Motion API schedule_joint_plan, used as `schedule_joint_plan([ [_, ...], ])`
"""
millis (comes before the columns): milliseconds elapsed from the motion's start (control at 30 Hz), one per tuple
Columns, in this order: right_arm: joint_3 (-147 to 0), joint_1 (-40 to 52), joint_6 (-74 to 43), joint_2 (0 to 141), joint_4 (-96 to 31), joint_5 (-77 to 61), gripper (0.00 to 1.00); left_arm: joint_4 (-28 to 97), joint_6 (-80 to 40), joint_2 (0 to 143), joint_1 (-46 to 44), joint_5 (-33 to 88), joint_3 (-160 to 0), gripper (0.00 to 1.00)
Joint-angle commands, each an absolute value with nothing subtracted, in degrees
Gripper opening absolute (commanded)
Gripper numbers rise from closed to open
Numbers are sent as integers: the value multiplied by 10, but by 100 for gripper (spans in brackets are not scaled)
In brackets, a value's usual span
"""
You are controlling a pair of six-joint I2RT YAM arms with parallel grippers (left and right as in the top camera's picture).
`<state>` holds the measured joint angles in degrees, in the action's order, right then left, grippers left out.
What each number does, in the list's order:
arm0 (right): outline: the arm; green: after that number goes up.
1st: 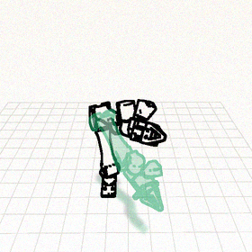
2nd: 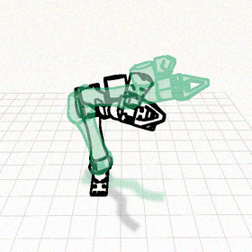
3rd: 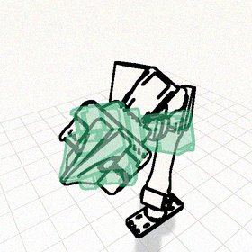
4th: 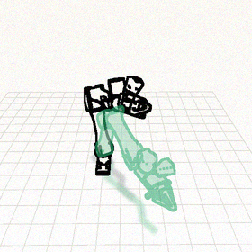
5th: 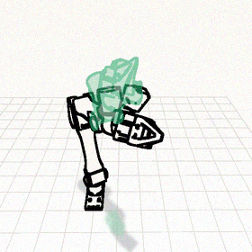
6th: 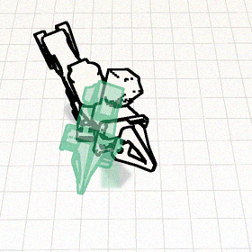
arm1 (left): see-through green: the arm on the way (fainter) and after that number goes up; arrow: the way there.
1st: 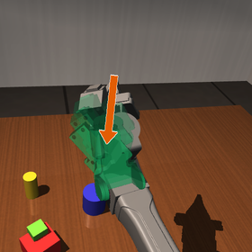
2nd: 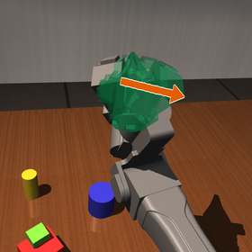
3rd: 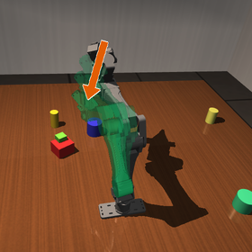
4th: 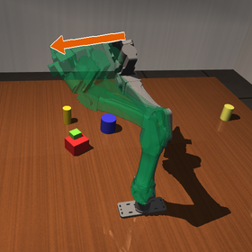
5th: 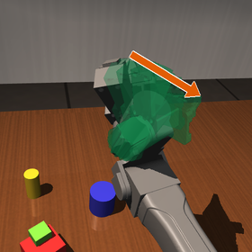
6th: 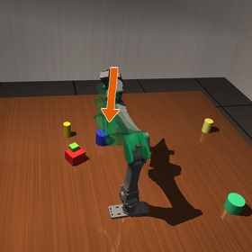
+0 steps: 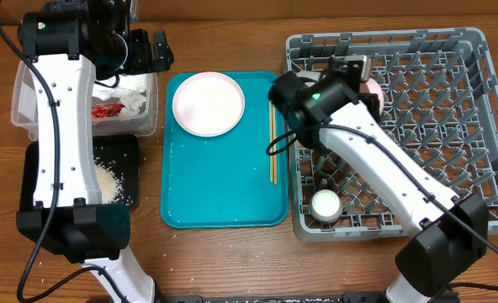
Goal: Sort waste into correct bins and load items into the dishwasher
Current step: 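Place the pink bowl upright in the rack's left side, then move the right gripper to the pink plate and grasp its edge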
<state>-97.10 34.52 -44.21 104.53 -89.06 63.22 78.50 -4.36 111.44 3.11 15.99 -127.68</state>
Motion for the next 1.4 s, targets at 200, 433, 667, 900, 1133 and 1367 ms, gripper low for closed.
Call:
schedule_joint_plan([
  [200, -944, 358, -446, 1100, -890, 656, 4, 786, -43, 1110, 33, 156, -1286, 100],
  [433, -911, 364, -459, 1138, -890, 664, 4, 786, -43, 1110, 33, 157, -1286, 100],
  [667, -902, 376, -465, 1145, -905, 649, 4, 786, -43, 1110, 33, 156, -1286, 100],
  [900, -902, 431, -466, 1145, -941, 628, 6, 786, -43, 1110, 33, 157, -1286, 100],
  [1133, -908, 470, -466, 1145, -965, 571, 68, 786, -43, 1110, 33, 157, -1286, 100],
  [1367, -1013, 470, -442, 1137, -971, 512, 88, 786, -43, 1110, 33, 157, -1286, 100],
])
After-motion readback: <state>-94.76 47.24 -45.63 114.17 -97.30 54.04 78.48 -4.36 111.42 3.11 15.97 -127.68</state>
